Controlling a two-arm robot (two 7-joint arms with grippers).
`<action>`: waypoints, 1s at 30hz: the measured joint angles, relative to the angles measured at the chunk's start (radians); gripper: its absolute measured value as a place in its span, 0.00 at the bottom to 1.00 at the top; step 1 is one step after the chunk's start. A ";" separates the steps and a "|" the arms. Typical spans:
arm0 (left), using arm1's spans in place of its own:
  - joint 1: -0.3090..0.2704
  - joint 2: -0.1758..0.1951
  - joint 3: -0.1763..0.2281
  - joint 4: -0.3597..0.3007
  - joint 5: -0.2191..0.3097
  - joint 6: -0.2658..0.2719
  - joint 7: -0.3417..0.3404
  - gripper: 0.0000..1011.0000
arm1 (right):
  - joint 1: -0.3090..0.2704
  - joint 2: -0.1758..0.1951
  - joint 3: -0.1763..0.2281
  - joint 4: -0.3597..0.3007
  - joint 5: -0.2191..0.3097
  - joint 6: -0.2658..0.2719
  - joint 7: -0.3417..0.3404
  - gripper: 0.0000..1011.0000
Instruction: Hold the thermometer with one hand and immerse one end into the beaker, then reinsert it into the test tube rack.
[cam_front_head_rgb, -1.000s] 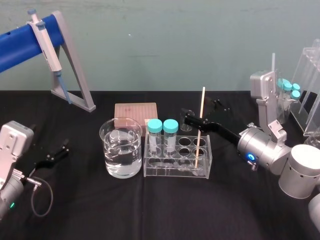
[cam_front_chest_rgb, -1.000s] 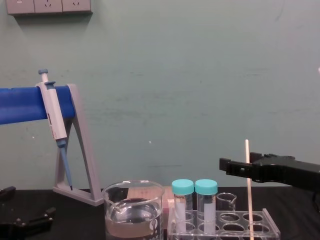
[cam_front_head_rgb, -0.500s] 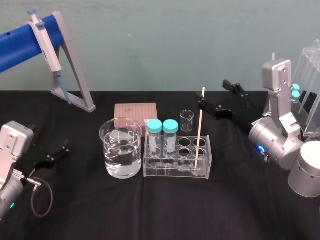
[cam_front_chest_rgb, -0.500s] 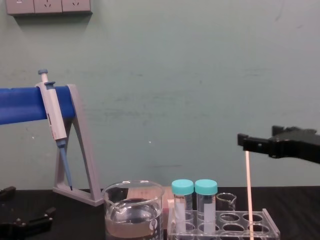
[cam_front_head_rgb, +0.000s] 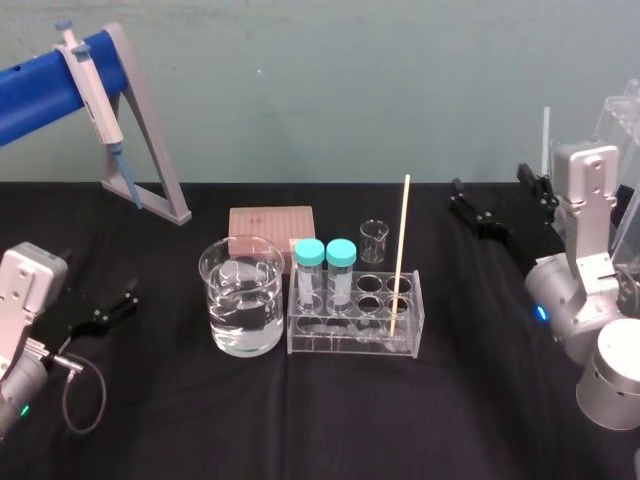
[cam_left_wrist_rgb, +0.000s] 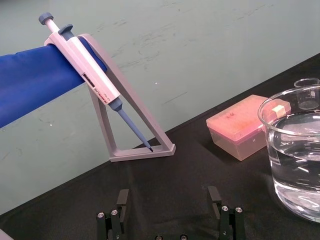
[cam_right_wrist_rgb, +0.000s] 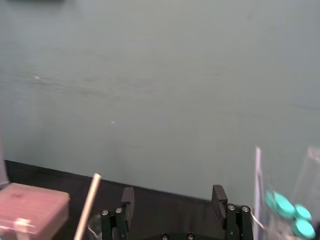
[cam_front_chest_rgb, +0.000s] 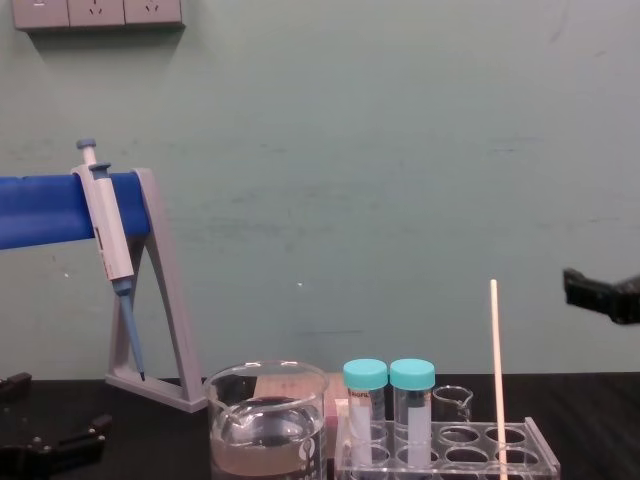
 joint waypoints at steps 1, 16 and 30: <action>0.000 0.000 0.000 0.000 0.000 0.000 0.000 0.99 | 0.000 0.000 0.000 0.000 0.000 0.000 0.000 0.99; 0.000 0.000 0.000 0.000 0.000 0.000 0.000 0.99 | 0.025 -0.054 0.008 0.161 0.008 0.008 0.067 0.99; 0.000 0.000 0.000 0.000 0.000 0.000 0.000 0.99 | 0.048 -0.070 0.015 0.198 -0.017 0.000 0.090 0.99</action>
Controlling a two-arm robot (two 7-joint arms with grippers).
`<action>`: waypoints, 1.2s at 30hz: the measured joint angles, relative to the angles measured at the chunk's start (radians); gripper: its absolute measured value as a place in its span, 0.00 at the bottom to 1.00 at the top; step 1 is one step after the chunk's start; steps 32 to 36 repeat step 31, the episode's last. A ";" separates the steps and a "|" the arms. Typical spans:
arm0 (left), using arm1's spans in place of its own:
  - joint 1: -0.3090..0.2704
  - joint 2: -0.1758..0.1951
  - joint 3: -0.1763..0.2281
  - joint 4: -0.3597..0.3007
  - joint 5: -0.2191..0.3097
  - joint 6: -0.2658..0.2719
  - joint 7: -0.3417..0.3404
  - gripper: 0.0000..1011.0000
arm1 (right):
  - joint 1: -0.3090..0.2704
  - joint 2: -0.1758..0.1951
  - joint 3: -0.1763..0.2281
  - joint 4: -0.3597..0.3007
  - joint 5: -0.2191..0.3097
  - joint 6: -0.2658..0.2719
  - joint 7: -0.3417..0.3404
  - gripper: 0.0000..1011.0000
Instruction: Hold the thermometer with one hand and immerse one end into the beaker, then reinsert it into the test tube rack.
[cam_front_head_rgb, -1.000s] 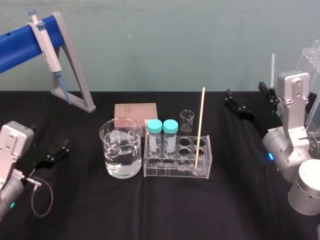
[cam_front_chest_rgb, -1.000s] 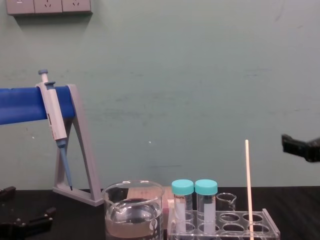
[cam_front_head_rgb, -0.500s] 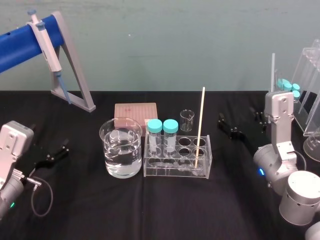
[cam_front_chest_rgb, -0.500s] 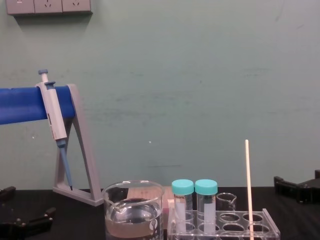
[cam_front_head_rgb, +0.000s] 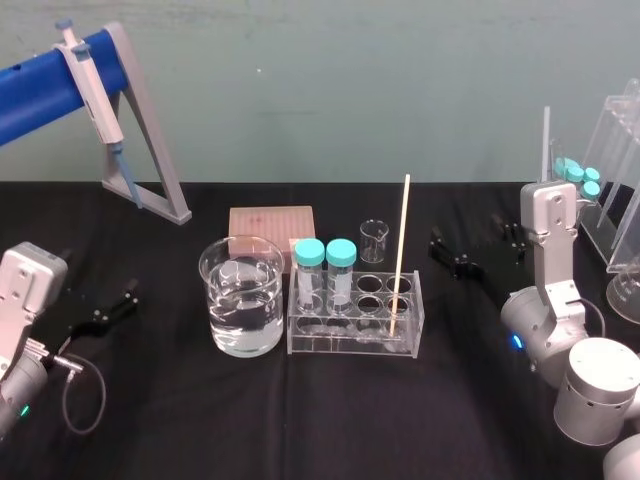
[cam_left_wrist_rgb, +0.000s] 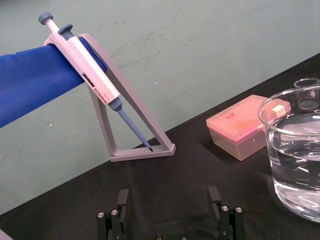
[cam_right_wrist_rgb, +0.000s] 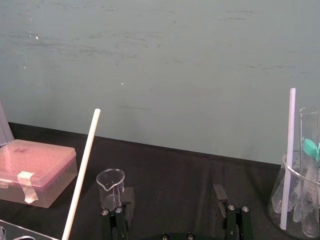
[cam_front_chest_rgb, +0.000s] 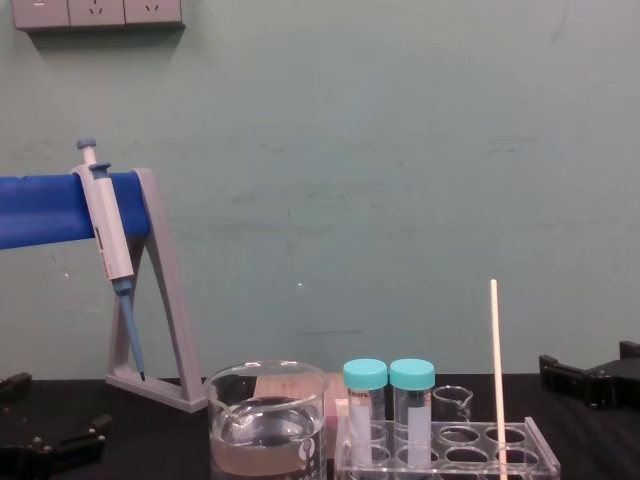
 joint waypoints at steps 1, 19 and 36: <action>0.000 0.000 0.000 0.000 0.000 0.000 0.000 0.99 | 0.000 0.000 0.000 0.000 0.000 0.000 0.000 0.99; 0.000 0.000 0.000 0.000 0.000 0.000 0.000 0.99 | -0.002 0.001 -0.002 -0.002 0.003 0.000 -0.001 0.99; 0.000 0.000 0.000 0.000 0.000 0.000 0.000 0.99 | -0.002 0.002 -0.003 -0.003 0.004 -0.001 -0.001 0.99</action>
